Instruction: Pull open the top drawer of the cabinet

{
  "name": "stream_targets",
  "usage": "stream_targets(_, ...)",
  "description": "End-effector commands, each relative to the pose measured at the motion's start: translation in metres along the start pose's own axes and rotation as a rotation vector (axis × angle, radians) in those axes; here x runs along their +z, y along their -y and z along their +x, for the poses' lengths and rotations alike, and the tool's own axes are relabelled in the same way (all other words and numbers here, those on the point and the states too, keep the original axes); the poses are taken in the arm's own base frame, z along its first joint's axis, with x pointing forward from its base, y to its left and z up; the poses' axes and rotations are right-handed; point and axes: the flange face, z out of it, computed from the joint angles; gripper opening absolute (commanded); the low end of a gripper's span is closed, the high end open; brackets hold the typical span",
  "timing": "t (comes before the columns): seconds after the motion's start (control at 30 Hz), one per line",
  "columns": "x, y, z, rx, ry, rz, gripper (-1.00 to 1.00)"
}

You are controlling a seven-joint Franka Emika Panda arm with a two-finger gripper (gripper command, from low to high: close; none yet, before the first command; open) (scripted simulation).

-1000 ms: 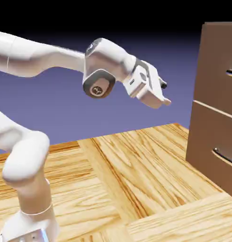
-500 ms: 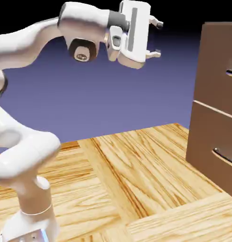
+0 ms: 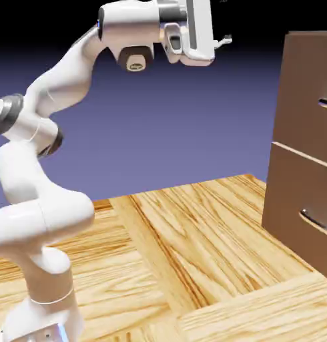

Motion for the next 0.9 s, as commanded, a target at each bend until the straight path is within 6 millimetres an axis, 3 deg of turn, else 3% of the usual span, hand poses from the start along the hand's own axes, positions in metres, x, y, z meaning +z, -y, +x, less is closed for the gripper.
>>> stream_targets(0.0,0.01,-0.006,-0.003,0.011,0.012,0.001,0.0)
stream_targets(0.17,0.067,-0.043,-0.006,0.065,0.066,-0.016,0.0)
stream_targets(0.33,0.133,-0.088,0.016,0.131,0.106,-0.061,0.0)
stream_targets(0.5,0.2,-0.135,0.066,0.219,0.129,-0.124,0.0)
stream_targets(0.67,0.258,-0.18,0.142,0.332,0.135,-0.187,0.0)
stream_targets(0.7,0.258,-0.18,0.142,0.332,0.135,-0.187,0.0)
stream_targets(0.87,0.296,-0.187,0.135,0.332,0.135,-0.187,0.0)
